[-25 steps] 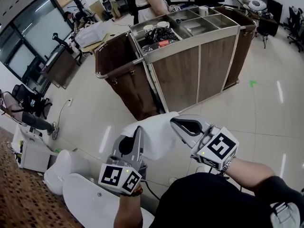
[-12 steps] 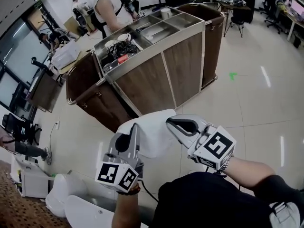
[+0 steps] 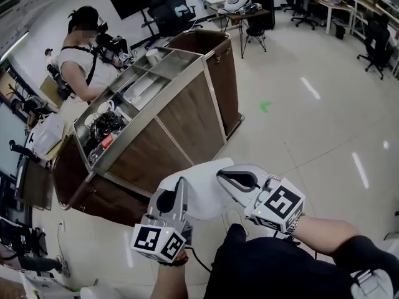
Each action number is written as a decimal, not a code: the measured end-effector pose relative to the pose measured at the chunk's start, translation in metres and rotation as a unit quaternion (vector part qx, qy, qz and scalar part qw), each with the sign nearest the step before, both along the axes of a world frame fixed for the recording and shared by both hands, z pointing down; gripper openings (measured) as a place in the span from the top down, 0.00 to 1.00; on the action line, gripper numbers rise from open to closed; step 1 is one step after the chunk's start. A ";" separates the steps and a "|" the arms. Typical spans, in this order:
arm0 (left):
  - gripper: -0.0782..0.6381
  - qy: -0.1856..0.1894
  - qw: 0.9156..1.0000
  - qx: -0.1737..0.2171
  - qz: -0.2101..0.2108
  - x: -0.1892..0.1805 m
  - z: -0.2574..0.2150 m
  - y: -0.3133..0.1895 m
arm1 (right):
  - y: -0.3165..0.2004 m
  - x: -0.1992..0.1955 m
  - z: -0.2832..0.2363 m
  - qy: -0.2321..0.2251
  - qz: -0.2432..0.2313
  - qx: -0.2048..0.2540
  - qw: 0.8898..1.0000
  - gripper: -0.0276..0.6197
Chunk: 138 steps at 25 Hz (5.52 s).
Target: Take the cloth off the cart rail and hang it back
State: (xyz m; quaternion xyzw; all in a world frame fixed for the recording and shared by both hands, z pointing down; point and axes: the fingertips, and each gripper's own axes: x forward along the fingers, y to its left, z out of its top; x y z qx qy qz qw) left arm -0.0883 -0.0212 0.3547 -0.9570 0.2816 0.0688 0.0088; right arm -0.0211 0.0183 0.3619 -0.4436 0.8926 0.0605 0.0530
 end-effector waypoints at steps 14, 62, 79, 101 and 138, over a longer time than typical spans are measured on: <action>0.88 0.002 0.996 -0.017 0.089 0.034 -0.067 -0.146 | -0.133 0.015 -0.087 -0.005 0.100 -0.034 0.994 0.94; 0.88 -0.061 0.993 -0.002 0.101 0.417 -0.122 -0.417 | -0.444 0.410 -0.053 0.094 -0.030 -0.038 0.994 0.38; 0.88 -0.074 0.988 -0.114 0.068 0.400 -0.139 -0.574 | -0.496 0.386 -0.118 0.060 0.012 0.015 0.998 0.38; 0.73 -0.153 0.949 -0.271 -0.055 0.407 0.007 -0.769 | -0.665 0.442 -0.053 0.046 -0.105 -0.020 0.993 0.38; 0.72 -0.067 0.984 -0.042 -0.162 0.379 -0.038 -0.606 | -0.588 0.412 -0.043 0.015 -0.183 0.017 0.983 0.50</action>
